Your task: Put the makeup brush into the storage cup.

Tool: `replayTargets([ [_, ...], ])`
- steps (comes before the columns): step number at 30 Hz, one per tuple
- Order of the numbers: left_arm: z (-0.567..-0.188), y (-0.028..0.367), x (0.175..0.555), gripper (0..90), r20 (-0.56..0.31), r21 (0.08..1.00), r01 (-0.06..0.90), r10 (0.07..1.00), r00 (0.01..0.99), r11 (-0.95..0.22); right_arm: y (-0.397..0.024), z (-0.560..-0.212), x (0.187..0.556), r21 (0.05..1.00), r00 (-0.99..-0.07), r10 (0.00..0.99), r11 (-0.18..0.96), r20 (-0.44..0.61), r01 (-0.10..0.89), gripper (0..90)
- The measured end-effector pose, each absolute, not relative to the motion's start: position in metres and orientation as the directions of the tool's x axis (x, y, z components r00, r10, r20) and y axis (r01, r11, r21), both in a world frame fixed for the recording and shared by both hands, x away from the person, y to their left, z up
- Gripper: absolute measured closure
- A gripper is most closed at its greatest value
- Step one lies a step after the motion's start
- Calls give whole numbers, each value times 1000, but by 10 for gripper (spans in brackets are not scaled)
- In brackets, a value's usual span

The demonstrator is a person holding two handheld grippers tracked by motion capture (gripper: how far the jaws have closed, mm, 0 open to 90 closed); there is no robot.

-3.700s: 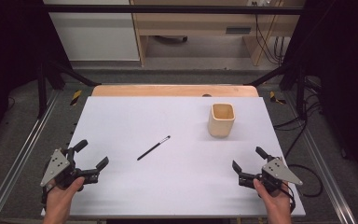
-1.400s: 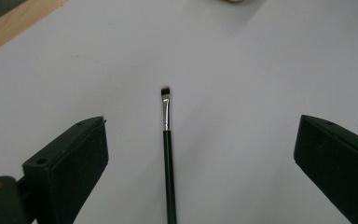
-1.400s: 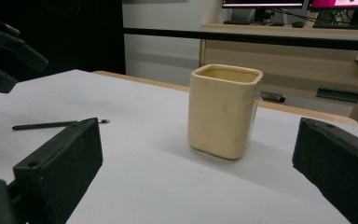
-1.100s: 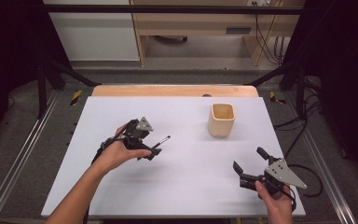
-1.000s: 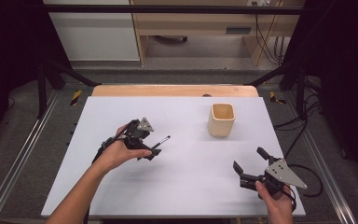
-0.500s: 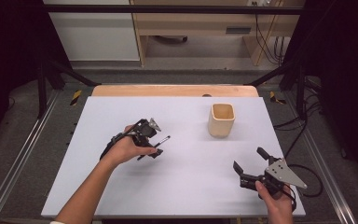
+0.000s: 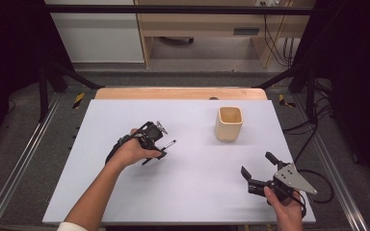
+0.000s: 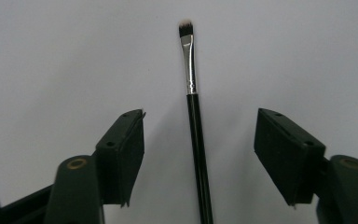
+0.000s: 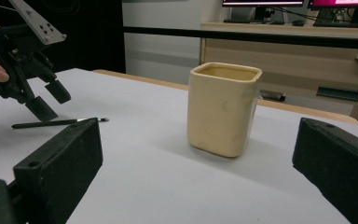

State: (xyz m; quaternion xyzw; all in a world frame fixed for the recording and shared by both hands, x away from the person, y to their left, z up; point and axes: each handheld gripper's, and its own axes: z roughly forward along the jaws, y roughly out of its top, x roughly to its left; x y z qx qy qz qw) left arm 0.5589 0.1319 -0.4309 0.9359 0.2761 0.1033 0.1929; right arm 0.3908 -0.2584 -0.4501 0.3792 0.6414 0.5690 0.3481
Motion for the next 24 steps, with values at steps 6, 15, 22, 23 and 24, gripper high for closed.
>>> replayTargets([
  [6,-433,134,559,481,83,389,487,556,827,-782,-258,-450,391,994,-470,882,66,-15,92,21],
  [15,-436,132,560,651,70,366,496,554,829,-788,-257,-451,391,994,-472,882,65,-14,93,20],
  [22,-438,128,561,698,87,355,491,551,830,-796,-257,-451,392,993,-474,880,71,-20,91,20],
  [23,-439,128,561,706,90,355,489,550,830,-797,-257,-451,392,993,-476,879,73,-22,90,21],
  [24,-439,128,561,709,90,355,489,550,830,-797,-257,-451,392,993,-476,879,73,-22,90,21],
])
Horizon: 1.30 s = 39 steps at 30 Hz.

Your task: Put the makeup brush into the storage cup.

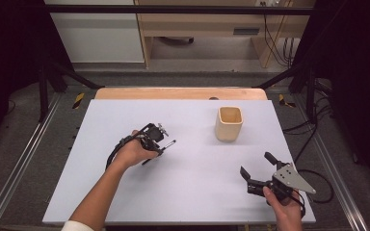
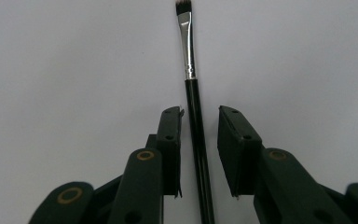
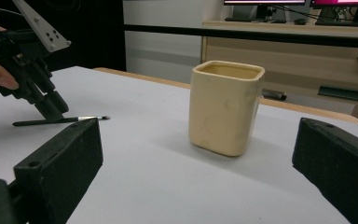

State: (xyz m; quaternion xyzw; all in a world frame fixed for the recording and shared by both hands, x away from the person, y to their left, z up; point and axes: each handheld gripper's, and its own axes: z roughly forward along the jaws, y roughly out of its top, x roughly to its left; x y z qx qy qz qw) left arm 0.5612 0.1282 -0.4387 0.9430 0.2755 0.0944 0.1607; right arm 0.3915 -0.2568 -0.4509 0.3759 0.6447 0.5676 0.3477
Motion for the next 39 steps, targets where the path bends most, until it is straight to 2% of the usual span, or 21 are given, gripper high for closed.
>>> replayTargets([
  [12,-443,128,564,724,84,341,491,546,833,-801,-258,-451,391,993,-474,880,73,-21,92,20],
  [28,-444,127,565,800,84,340,484,538,839,-807,-256,-451,391,993,-476,879,75,-21,96,21],
  [39,-445,128,565,804,76,325,486,535,842,-811,-256,-451,392,992,-476,879,78,-23,97,21],
])
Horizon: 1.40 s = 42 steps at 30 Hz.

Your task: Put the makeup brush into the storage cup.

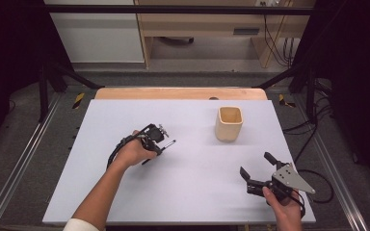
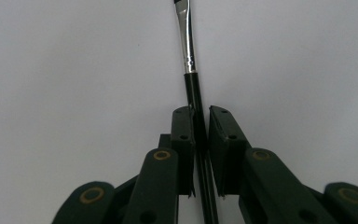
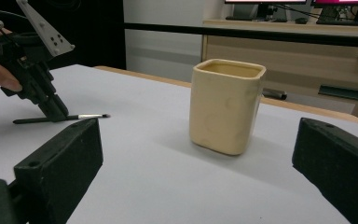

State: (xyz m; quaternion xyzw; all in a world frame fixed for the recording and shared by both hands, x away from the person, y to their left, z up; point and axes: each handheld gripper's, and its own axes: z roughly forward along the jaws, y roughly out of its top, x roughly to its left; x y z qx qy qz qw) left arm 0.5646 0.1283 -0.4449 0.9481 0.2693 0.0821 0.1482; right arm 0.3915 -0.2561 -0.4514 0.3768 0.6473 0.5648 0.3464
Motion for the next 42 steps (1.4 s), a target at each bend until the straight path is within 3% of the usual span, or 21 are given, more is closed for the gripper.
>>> replayTargets([
  [22,-444,129,560,841,109,319,449,503,857,-835,-256,-451,392,992,-477,879,78,-23,96,21],
  [42,-414,131,541,842,145,495,372,497,856,-785,-253,-450,391,992,-480,877,90,-35,91,21],
])
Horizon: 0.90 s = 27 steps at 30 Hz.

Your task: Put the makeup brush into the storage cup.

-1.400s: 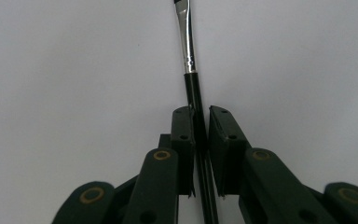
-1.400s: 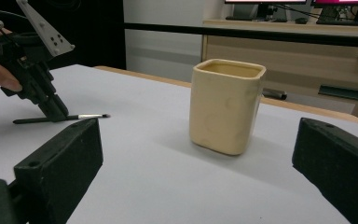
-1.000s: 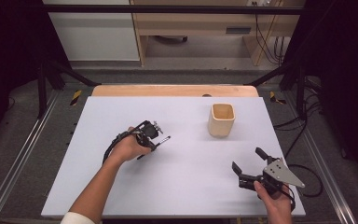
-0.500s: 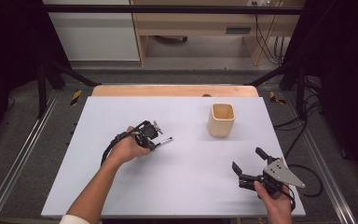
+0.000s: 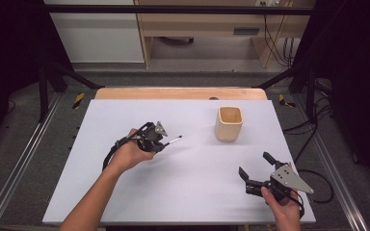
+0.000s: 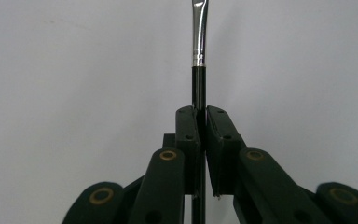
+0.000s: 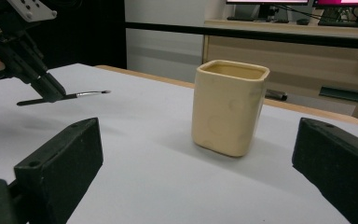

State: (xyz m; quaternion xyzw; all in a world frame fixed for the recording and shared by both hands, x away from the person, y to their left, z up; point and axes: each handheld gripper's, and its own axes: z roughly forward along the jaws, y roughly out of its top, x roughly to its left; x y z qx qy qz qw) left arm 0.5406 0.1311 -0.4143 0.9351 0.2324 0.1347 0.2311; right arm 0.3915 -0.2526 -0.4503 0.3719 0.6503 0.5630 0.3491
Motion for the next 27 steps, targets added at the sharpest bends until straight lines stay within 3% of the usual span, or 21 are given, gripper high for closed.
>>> replayTargets([
  [14,-402,135,521,842,159,656,298,513,844,-694,-248,-447,389,992,-493,870,87,-28,96,27],
  [21,-397,135,503,842,138,769,256,542,829,-586,-239,-443,385,991,-498,867,89,-30,96,29],
  [27,-398,136,486,842,114,846,217,564,818,-487,-224,-433,384,993,-508,861,33,31,117,48],
])
